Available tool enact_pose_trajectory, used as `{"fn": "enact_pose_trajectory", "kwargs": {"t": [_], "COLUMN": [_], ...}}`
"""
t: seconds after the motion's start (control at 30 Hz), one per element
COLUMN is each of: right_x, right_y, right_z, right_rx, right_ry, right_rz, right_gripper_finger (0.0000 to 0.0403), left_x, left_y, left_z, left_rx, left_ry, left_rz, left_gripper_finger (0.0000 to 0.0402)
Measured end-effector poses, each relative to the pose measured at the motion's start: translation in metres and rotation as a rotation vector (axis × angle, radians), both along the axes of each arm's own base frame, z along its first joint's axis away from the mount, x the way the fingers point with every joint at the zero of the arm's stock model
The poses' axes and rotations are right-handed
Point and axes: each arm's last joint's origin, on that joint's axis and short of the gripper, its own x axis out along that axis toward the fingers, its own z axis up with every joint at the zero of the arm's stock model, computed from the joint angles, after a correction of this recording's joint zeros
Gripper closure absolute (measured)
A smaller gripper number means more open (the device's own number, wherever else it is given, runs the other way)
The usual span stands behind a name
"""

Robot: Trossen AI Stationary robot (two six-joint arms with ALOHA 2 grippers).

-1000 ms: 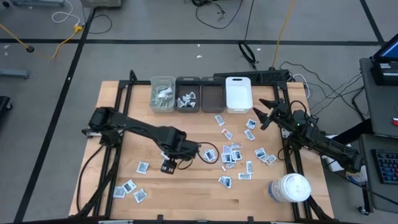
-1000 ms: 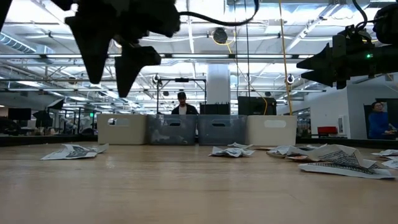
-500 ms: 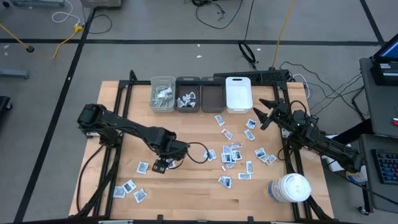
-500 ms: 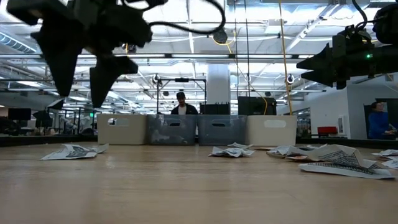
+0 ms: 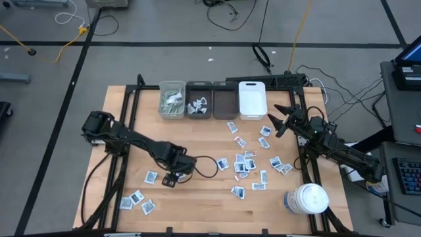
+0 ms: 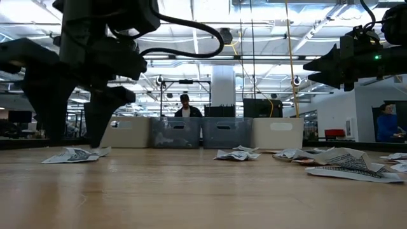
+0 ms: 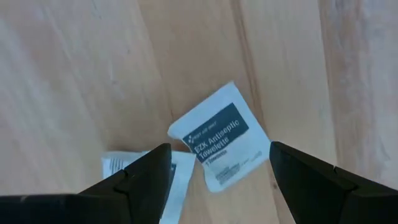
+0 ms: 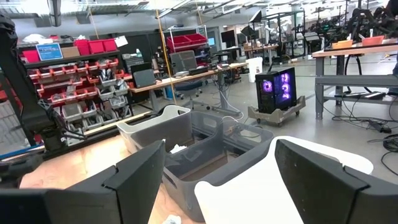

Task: Pick & Place First Aid Supplies
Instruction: Put the towelette pack into the left black bin

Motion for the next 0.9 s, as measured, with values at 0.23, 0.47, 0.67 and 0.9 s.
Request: {"fn": "enact_pose_trajectory", "kwargs": {"t": [0.23,0.47,0.67,0.9], "right_x": [0.0,0.0,0.0,0.0], "right_y": [0.0,0.0,0.0,0.0], "right_z": [0.0,0.0,0.0,0.0], "right_rx": [0.0,0.0,0.0,0.0], "right_ry": [0.0,0.0,0.0,0.0], "right_rz": [0.0,0.0,0.0,0.0], "right_gripper_finger": [0.0105,0.0105,0.0105,0.0105], "left_x": [-0.006,-0.008,-0.007,-0.007], "left_y": [-0.005,-0.004,-0.003,0.0], "left_z": [-0.015,-0.017,-0.017,-0.017], "left_rx": [0.026,0.053,0.072,0.074], "left_ry": [-0.056,-0.068,-0.076,-0.064], "left_rz": [-0.043,-0.102,-0.104,-0.074], "left_gripper_finger": [0.0128,0.0159,0.026,0.0355]}}
